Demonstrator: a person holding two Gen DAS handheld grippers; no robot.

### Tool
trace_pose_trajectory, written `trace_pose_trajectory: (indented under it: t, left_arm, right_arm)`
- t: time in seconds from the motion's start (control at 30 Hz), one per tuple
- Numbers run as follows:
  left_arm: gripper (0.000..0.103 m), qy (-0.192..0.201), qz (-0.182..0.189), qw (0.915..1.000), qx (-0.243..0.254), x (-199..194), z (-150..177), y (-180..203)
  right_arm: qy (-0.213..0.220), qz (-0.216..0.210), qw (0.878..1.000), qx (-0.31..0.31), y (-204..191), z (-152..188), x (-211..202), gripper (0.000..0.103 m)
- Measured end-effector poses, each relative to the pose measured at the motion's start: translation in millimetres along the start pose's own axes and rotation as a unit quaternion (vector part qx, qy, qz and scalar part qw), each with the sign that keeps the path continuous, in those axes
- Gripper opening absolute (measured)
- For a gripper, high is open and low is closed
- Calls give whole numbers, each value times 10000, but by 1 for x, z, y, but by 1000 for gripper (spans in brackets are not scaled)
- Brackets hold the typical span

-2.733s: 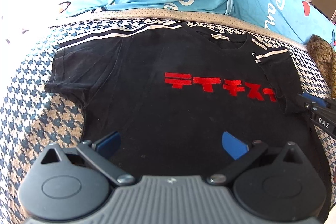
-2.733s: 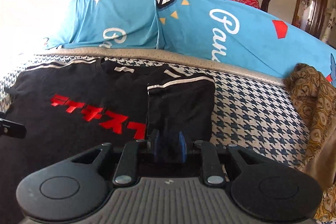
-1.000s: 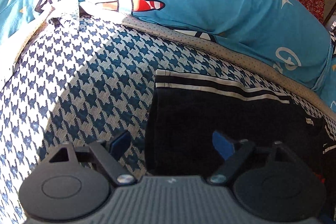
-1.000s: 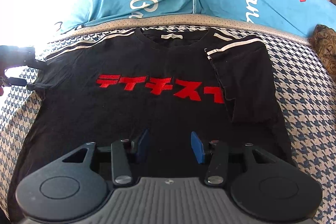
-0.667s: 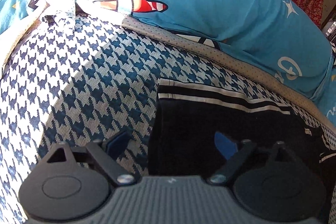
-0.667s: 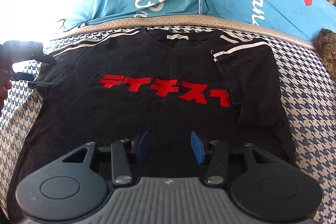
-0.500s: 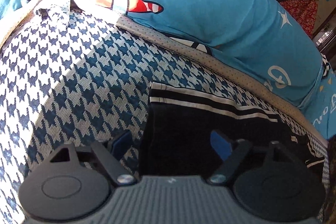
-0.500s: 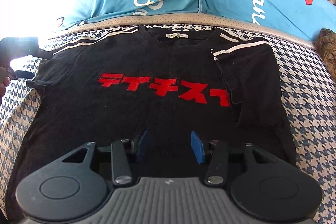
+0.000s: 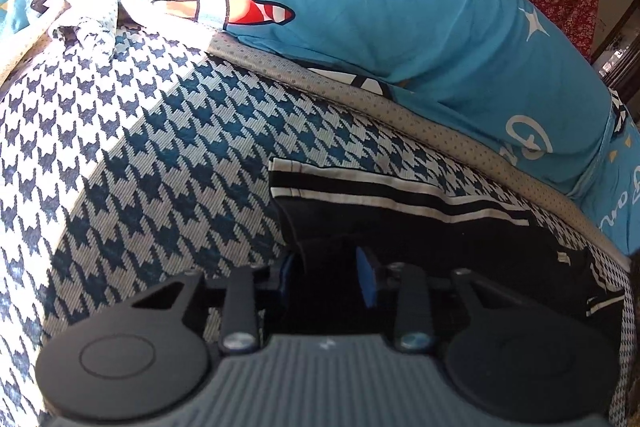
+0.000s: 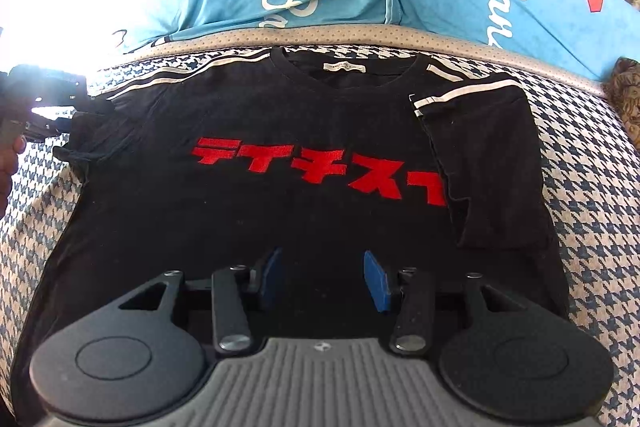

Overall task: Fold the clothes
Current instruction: 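Grasp the T-shirt's opposite side edge with the left gripper, then fold the held side over the shirt's middle with the left gripper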

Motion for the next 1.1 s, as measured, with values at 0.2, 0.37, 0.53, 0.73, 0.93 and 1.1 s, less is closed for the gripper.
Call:
trace_pose_trajectory:
  t: [0.2, 0.37, 0.53, 0.73, 0.93, 1.1]
  left_arm:
    - [10, 67, 71, 9998, -149, -5, 3, 4]
    - [10, 215, 370, 9990, 88, -19, 12, 35]
    - [10, 140, 682, 9963, 508, -23, 39, 77]
    - [21, -338, 947, 9861, 1320, -7, 93, 125]
    - [82, -340, 1263, 9755, 1770, -20, 115, 143]
    - [84, -2, 1269, 9796, 1557, -37, 91, 137]
  right_arm:
    - [15, 32, 10000, 3, 1, 0, 0, 45]
    - [19, 79, 9999, 72, 5, -1, 0, 45]
    - [27, 105, 9999, 112, 8, 0, -1, 45]
    - [34, 132, 9998, 138, 10, 1, -2, 45]
    - [46, 155, 9997, 177, 13, 1, -3, 45]
    - [60, 170, 9996, 196, 15, 1, -4, 45]
Point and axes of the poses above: each gripper's, at about its wrist camera, not at the fingertips, and x roughly the way its jaws point, y to its right, z to its underside, the point moved 2 cm from there along x, roughly the way its jaws point, and after that the axes turned 11 degrees about -x, right-handed, at the moved point
